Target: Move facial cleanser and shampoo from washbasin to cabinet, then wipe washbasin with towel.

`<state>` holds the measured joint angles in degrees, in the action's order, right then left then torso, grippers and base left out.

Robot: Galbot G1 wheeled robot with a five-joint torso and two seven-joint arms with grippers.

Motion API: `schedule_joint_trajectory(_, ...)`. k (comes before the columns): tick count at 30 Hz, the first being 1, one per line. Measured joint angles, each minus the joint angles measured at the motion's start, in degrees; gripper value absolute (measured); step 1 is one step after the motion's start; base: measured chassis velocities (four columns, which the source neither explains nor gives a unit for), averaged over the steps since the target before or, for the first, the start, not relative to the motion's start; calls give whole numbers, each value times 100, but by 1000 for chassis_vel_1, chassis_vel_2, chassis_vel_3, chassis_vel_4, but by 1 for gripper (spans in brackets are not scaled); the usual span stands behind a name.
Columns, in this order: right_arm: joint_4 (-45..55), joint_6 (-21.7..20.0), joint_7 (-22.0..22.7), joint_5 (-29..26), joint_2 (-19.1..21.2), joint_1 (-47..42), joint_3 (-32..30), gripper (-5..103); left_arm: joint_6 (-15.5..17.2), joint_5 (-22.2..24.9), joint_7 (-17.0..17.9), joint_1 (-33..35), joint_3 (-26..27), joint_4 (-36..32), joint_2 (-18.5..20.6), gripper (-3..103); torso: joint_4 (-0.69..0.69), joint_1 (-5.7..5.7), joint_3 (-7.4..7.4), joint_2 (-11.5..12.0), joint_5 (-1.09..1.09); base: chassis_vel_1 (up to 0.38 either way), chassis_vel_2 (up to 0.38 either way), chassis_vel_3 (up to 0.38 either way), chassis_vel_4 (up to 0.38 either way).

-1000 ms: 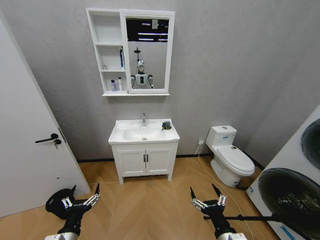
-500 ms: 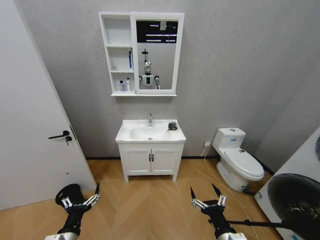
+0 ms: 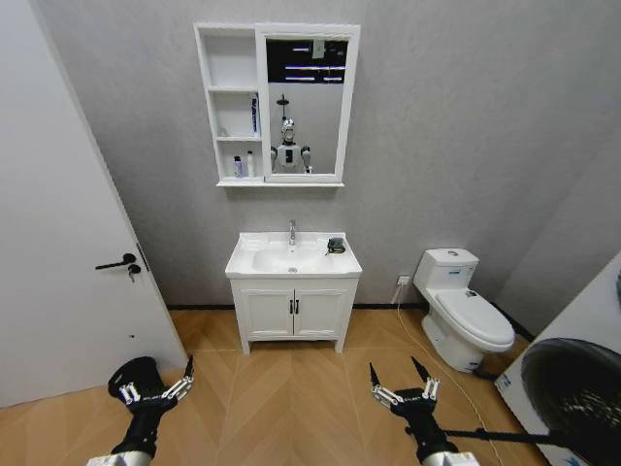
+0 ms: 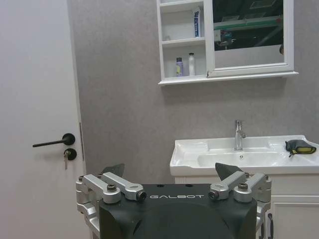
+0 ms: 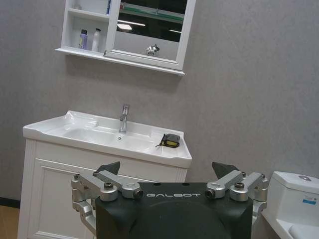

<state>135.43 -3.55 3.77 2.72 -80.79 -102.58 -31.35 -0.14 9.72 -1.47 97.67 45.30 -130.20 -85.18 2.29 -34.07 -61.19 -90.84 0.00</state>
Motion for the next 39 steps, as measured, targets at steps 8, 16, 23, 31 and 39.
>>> schedule_joint_trajectory(8, 0, 0, 0, 0, 0, 0, 0, 100, 0, 0, 0, 0, 0, 0, 0, 100, 1, 0, 0, 0, 0, 0, 0, 0, 0)
schedule_joint_trajectory(16, 0, 0, 1, 0, 0, 0, 0, 100, 0, 0, 0, 0, 0, 0, 0, 100, 0, 0, 0, 0, 0, 0, 0, 0, 0)
schedule_joint_trajectory(23, 0, 0, 1, 0, 0, 0, 0, 100, 0, 0, 0, 0, 0, 0, 0, 100, -1, 0, 0, 0, 0, 0, 0, 0, 0)
schedule_joint_trajectory(31, 1, 0, 1, 0, 0, 0, 0, 100, 0, 0, 0, 0, 0, 0, 0, 100, 1, 0, 0, 0, 0, 0, 0, 0, 0)
schedule_joint_trajectory(39, 1, 0, 1, 0, 0, 0, 0, 100, 0, 0, 0, 0, 0, 0, 0, 100, 0, 0, 0, 0, 0, 0, 0, 0, 0)
